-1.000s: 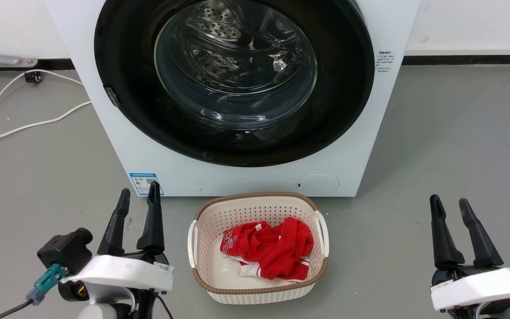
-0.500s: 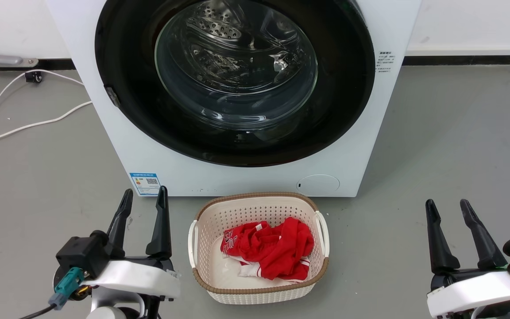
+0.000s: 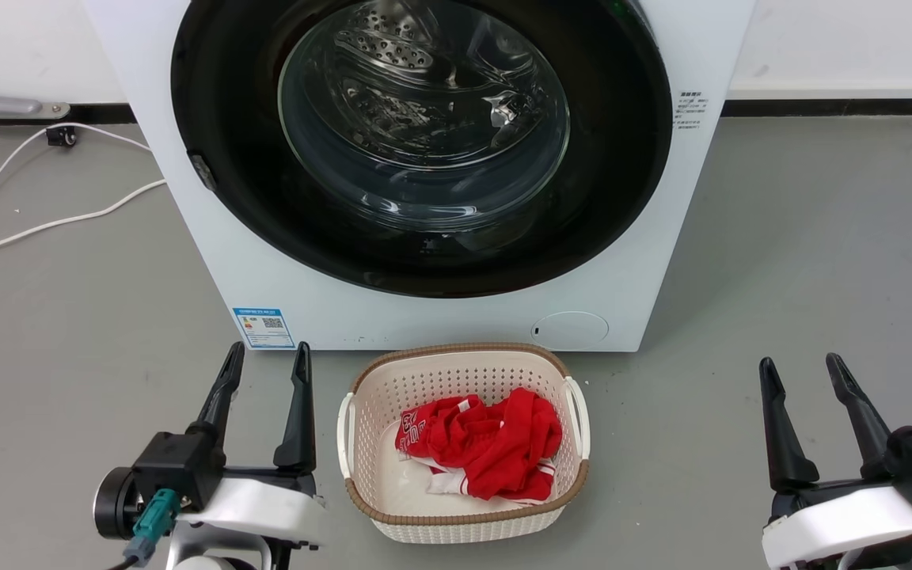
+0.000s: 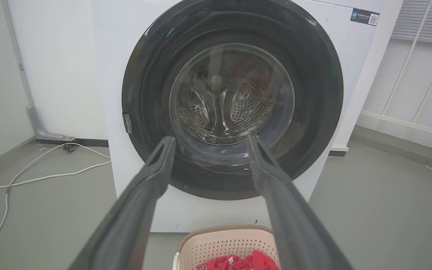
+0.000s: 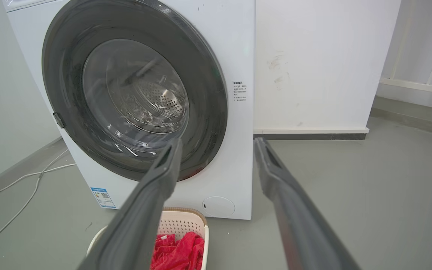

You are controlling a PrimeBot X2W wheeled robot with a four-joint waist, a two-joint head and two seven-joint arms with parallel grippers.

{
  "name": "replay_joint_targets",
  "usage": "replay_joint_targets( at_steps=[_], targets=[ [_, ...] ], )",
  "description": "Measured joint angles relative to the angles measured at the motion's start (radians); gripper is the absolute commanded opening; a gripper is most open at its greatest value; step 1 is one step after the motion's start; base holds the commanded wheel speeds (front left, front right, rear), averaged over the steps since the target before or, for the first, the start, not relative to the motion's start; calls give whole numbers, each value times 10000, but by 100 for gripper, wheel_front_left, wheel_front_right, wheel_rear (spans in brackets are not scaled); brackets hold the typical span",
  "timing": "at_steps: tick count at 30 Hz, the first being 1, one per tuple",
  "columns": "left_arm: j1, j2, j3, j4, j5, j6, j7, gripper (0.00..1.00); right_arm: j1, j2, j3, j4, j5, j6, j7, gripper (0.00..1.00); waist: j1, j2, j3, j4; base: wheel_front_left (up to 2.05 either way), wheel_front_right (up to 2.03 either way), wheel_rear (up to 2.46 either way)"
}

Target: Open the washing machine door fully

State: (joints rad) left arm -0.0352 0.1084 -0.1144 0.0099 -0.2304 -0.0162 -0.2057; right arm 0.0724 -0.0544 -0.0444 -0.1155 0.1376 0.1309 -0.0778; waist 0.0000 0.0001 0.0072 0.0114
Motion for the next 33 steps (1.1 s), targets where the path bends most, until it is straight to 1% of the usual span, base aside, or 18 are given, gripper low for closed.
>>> replay_joint_targets(
  at_steps=[10, 17, 29, 33],
  targets=[
    [112, 13, -81, -148, 669, 253, -198, 100, 104, 10, 10, 4, -646, 0, -25, 100, 0, 0, -16, 25, 0, 0, 0],
    [191, 4, -98, -247, 1129, 341, -332, 100, 111, 13, 59, 2, -1062, 0, -100, 100, 0, 0, -7, 23, 0, 0, 0],
    [313, -109, -42, -263, 1812, 341, -543, 100, 156, 19, 115, -38, -1465, 0, -267, 100, 0, 0, -26, 16, 0, 0, 0],
    [318, -165, 13, -253, 1866, 318, -560, 100, 164, 19, 125, -36, -1434, 2, -278, 100, 0, 0, -24, 13, 0, 0, 0]
  ],
)
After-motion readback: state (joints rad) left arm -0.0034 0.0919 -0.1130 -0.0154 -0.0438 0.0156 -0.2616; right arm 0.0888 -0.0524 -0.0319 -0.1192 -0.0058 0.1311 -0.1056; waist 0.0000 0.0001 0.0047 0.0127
